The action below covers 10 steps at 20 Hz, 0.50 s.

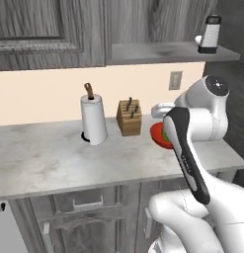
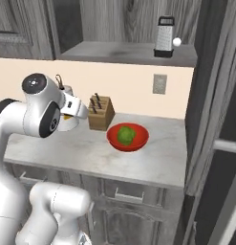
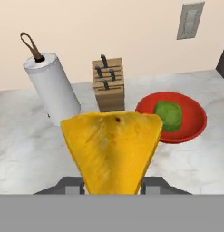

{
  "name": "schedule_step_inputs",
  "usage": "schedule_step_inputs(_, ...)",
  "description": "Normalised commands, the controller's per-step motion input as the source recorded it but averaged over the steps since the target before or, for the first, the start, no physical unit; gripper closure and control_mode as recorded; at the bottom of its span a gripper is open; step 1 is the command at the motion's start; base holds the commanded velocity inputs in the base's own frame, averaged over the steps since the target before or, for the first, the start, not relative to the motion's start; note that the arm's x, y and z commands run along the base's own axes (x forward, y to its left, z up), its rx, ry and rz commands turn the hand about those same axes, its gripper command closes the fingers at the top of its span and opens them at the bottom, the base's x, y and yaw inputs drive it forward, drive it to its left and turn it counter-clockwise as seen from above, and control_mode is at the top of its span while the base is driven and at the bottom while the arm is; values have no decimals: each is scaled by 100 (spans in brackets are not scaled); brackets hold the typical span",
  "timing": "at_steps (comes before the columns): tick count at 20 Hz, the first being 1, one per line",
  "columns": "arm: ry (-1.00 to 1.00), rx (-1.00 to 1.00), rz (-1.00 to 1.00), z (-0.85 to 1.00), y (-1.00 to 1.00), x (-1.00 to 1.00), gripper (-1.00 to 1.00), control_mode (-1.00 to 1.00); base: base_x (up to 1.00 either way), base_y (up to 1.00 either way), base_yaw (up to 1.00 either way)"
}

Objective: Pick the cheese from the fridge and the cheese grater from the cabinet and place them next to the salad bowl.

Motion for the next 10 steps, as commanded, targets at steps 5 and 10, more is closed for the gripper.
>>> schedule_step_inputs(5,0,0,0,0,0,0,100,100,55,0,6)
schedule_step_inputs(10,0,0,0,0,0,0,100,100,48,4,0)
